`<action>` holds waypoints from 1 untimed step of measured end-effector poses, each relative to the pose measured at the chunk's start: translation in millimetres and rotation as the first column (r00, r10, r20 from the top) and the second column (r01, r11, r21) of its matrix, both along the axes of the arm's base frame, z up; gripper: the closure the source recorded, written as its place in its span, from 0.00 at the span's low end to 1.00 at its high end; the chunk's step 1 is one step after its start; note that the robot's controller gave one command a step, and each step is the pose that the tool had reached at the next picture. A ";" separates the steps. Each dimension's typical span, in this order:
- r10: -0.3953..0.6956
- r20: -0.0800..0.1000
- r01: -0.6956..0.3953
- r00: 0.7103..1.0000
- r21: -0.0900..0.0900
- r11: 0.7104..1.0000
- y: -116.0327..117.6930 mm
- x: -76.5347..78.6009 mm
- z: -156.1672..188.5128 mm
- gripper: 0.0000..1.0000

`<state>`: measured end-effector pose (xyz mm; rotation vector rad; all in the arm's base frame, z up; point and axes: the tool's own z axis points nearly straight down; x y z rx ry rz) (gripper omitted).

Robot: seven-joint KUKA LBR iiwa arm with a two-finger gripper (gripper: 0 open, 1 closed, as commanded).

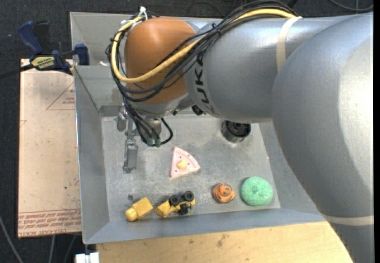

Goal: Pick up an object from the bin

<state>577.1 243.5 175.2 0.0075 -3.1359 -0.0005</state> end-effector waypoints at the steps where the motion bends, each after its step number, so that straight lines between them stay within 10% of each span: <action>1: -0.004 0.006 0.004 1.000 0.001 1.000 -1.2 1.3 4.8 0.00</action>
Offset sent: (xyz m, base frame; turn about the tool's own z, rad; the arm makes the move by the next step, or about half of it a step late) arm -0.0737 -0.0551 -0.0308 -0.3727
